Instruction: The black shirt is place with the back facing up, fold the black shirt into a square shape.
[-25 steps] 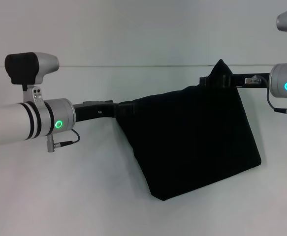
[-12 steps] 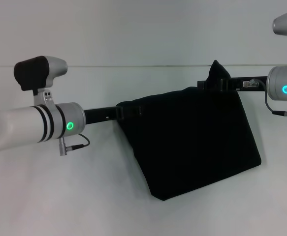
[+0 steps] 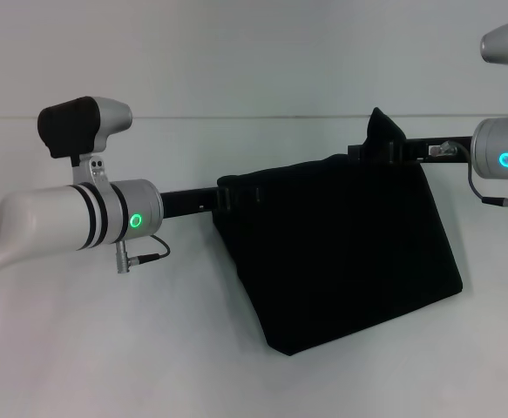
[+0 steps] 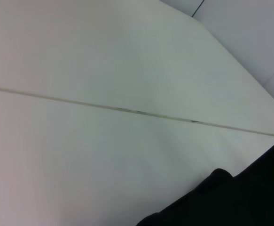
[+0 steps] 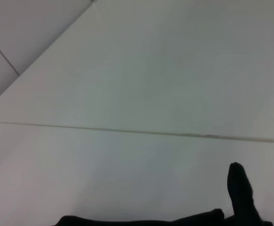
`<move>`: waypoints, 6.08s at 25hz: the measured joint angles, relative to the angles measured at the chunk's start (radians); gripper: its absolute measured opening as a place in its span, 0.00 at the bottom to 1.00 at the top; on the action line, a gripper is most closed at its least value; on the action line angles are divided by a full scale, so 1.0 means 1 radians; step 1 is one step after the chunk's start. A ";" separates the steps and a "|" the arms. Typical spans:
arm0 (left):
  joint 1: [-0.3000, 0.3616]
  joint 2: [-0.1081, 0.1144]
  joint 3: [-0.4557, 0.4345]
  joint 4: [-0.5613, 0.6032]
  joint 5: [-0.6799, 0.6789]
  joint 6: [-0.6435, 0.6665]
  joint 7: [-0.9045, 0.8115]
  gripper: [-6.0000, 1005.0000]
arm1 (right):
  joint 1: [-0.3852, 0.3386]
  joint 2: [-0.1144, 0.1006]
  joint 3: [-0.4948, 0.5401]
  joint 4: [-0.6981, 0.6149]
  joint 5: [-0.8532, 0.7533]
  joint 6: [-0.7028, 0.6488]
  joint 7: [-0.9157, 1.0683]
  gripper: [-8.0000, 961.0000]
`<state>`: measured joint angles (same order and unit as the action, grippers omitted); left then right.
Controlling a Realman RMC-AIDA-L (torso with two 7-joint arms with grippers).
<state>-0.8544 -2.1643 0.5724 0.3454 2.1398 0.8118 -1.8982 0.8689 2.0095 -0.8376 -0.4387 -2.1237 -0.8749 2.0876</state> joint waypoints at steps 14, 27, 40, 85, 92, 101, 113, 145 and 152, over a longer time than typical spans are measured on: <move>0.010 0.000 0.004 -0.010 -0.083 -0.003 0.095 0.51 | -0.005 0.000 0.000 0.000 -0.002 -0.003 -0.006 0.76; 0.006 0.008 0.004 -0.006 -0.083 -0.003 0.081 0.09 | -0.030 -0.006 0.001 -0.007 0.004 -0.012 -0.015 0.76; 0.002 0.020 0.002 -0.003 -0.078 -0.020 0.058 0.02 | -0.106 -0.066 0.008 -0.028 0.003 -0.192 -0.032 0.76; 0.001 0.023 0.004 -0.008 -0.068 -0.023 0.045 0.02 | -0.206 -0.089 0.011 -0.034 -0.040 -0.346 -0.077 0.02; 0.000 0.024 0.007 -0.009 -0.055 -0.022 0.039 0.02 | -0.218 -0.094 0.015 -0.035 -0.038 -0.346 -0.080 0.02; 0.001 0.025 0.008 -0.009 -0.039 -0.016 0.019 0.02 | -0.221 -0.095 0.037 -0.062 -0.040 -0.355 -0.074 0.02; -0.011 0.025 0.017 -0.004 -0.040 -0.015 0.018 0.02 | -0.275 -0.081 0.165 -0.166 -0.036 -0.418 -0.113 0.44; -0.135 0.060 0.128 0.004 -0.028 -0.071 -0.025 0.06 | -0.233 -0.030 0.213 -0.205 0.030 -0.475 -0.192 0.92; -0.120 0.062 0.165 0.041 -0.014 -0.091 -0.027 0.18 | -0.227 -0.029 0.213 -0.202 0.030 -0.470 -0.215 0.92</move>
<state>-0.9749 -2.1025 0.7373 0.3865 2.1262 0.7203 -1.9256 0.6418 1.9803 -0.6250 -0.6409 -2.0938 -1.3450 1.8731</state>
